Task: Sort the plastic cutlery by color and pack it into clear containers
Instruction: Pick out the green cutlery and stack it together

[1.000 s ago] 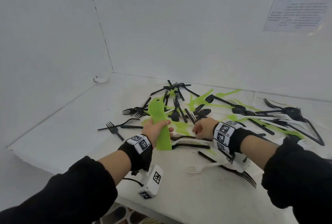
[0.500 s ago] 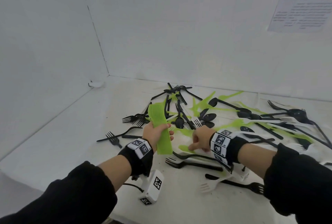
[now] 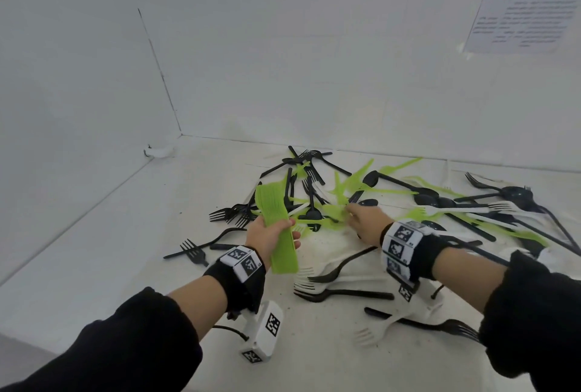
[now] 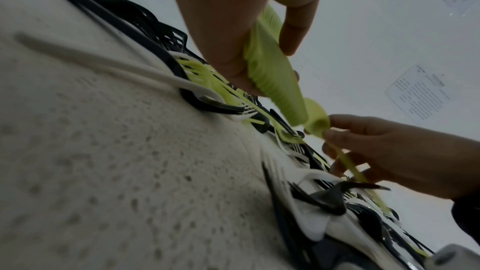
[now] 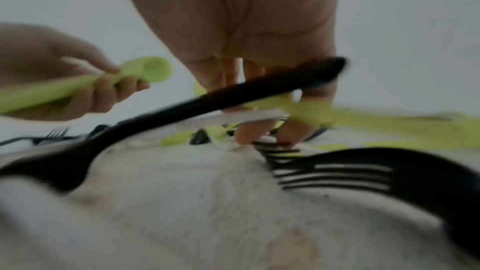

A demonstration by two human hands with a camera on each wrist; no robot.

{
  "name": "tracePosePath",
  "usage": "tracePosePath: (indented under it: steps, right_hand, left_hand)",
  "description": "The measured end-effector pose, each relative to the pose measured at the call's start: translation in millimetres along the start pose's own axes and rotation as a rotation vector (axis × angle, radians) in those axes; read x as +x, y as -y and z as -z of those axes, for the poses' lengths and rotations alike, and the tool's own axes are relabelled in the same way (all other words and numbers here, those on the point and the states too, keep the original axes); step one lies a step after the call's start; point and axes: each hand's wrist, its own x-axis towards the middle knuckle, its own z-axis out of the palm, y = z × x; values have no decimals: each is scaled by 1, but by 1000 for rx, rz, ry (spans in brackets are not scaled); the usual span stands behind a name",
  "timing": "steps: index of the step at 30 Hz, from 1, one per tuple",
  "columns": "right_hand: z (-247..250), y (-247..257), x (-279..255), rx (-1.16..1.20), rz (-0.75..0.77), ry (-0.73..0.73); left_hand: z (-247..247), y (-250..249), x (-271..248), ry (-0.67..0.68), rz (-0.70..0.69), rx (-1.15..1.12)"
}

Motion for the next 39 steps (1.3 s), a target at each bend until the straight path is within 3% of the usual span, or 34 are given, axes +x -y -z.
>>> tracePosePath:
  steps: [5,10,17,21,25,28,30,33,35,39]
  right_hand:
    - [25,-9,7,391,-141,-214]
    - [2,24,3,855,-181,-167]
    - [-25,45,0,1066,-147,-81]
    - [-28,46,-1,1033,-64,-75]
    - [-38,62,1,1101,-31,-29]
    - [-39,67,7,881,30,43]
    - [-39,64,15,398,171,69]
    - [-41,60,18,-304,354,234]
    - [-37,56,17,-460,385,331]
    - [-20,42,18,-415,332,398]
  left_hand:
    - [-13,6,4,34,1,31]
    - [-31,11,-1,113,9,36]
    - [-31,17,-6,77,-29,70]
    - [-22,13,-9,131,30,11]
    - [-10,10,-11,95,17,-3]
    - [2,8,-12,39,-4,9]
    - [12,5,-11,-28,-30,8]
    - [27,1,-11,-117,-69,29]
    - [36,-1,-13,-154,-74,20]
    - [53,-4,-19,-165,-70,17]
